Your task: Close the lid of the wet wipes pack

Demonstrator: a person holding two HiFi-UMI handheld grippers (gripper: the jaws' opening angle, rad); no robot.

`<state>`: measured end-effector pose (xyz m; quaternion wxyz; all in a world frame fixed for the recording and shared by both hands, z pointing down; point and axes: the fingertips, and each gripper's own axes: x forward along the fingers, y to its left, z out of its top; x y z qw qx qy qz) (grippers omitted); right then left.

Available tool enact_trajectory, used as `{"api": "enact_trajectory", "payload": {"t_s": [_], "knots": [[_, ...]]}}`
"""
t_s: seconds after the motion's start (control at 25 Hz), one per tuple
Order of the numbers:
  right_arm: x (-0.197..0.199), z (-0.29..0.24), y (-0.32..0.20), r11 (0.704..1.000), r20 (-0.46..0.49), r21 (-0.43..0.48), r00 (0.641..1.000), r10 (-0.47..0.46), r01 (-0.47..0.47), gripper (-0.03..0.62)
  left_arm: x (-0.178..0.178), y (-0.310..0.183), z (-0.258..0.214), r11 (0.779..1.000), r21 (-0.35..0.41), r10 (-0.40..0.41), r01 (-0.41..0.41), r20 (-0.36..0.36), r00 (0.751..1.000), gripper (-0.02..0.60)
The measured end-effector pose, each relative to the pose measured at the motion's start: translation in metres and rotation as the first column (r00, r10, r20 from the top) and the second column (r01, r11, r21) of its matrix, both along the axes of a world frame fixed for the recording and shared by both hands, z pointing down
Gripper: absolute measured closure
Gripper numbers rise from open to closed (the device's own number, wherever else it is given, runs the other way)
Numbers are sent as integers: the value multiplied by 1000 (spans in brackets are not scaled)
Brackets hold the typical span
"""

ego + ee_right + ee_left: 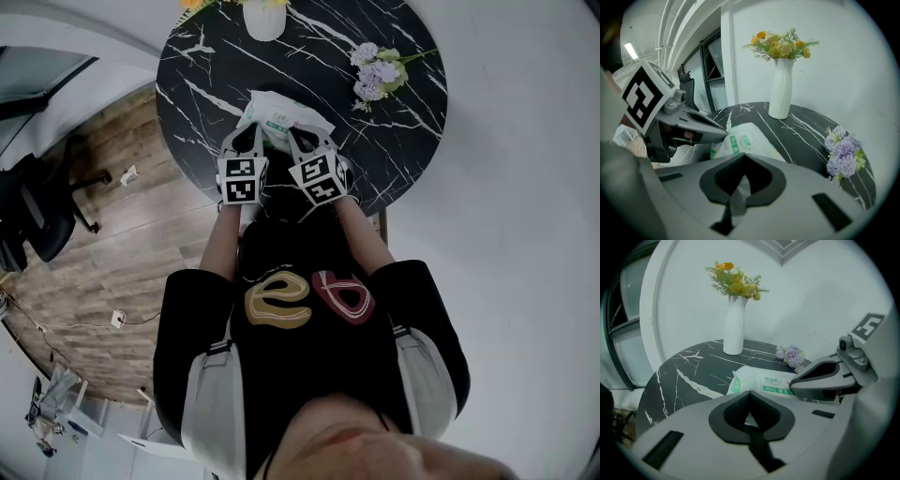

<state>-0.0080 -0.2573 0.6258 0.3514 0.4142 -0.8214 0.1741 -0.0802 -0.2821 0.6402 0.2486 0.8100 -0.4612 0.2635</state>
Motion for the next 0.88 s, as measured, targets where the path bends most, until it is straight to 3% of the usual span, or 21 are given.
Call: {"api": "enact_trajectory", "payload": {"t_s": [0.28, 0.4, 0.52, 0.88], "knots": [[-3, 3, 1, 999, -81, -2, 996, -49, 49, 583, 0, 1, 1, 1000, -11, 5, -5, -1, 1000, 565], [-4, 4, 1, 998, -101, -6, 993, -59, 59, 583, 5, 0, -17, 999, 34, 16, -15, -36, 999, 565], [-4, 3, 0, 999, -95, -9, 994, -54, 53, 583, 22, 1, -30, 995, 56, 83, -79, -62, 995, 565], [-3, 4, 0, 999, -98, -20, 994, -51, 49, 583, 50, 19, -15, 966, -49, 254, -255, -14, 967, 565]]}}
